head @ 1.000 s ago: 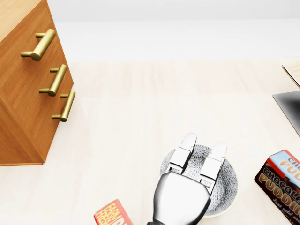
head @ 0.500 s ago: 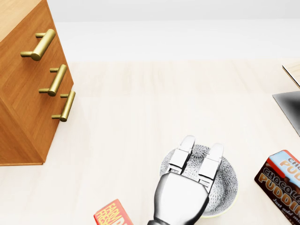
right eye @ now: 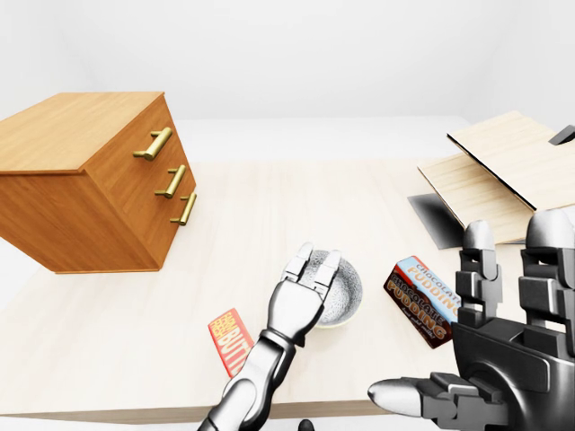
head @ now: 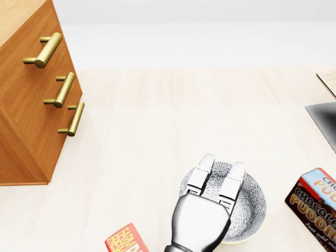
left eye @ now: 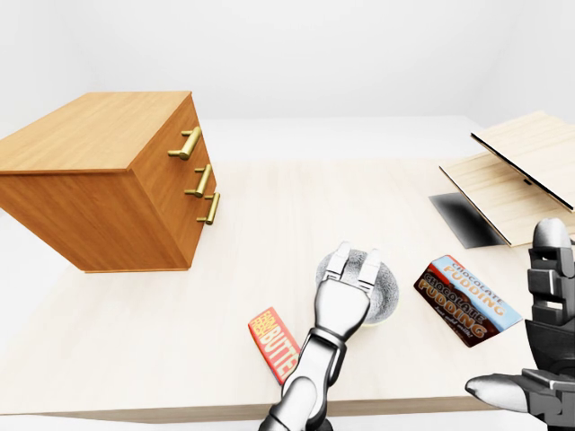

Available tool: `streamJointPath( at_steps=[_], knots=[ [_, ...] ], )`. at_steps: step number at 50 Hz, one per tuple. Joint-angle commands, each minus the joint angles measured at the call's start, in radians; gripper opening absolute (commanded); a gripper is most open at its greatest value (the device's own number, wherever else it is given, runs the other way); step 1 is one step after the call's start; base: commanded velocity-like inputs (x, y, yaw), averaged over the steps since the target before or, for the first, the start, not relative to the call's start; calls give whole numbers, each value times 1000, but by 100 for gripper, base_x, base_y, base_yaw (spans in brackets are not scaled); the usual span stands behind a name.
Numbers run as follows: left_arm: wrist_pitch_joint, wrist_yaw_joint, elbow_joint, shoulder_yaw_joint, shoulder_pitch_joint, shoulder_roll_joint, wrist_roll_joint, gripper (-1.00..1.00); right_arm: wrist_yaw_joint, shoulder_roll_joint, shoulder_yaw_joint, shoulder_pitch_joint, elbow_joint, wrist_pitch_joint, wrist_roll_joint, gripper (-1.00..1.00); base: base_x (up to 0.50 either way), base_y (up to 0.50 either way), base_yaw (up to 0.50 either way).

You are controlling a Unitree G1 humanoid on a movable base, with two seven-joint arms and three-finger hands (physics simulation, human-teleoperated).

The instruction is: Close the top drawer of the cabinet and put the bowl on top of it.

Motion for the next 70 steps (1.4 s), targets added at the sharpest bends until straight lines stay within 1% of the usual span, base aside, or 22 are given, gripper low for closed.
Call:
streamJointPath(
  at_steps=[1,7,27,28,52,67,70],
  knots=[
    [0,20,39,14,-11,-6,-10,100,0,0,-3,-2,0,0,2,100,0,0,0],
    [0,14,26,3,-3,-5,-1,100,0,0,-6,-6,0,0,2,100,0,0,0],
    [0,24,59,7,-9,-10,4,100,-1,0,-7,-10,0,0,1,100,0,0,0],
    [0,27,69,6,-10,-7,8,-100,-1,-1,-7,-6,0,0,5,100,0,0,0],
    [0,13,54,5,-3,-4,20,-100,-14,-12,-18,-13,0,0,19,100,0,0,0],
    [0,-46,-43,20,-9,11,29,-100,-5,-2,-3,-12,0,0,-1,100,0,0,0],
    [0,-67,-82,19,-6,14,30,-100,-4,-1,-1,-11,0,0,-3,100,0,0,0]
  ],
)
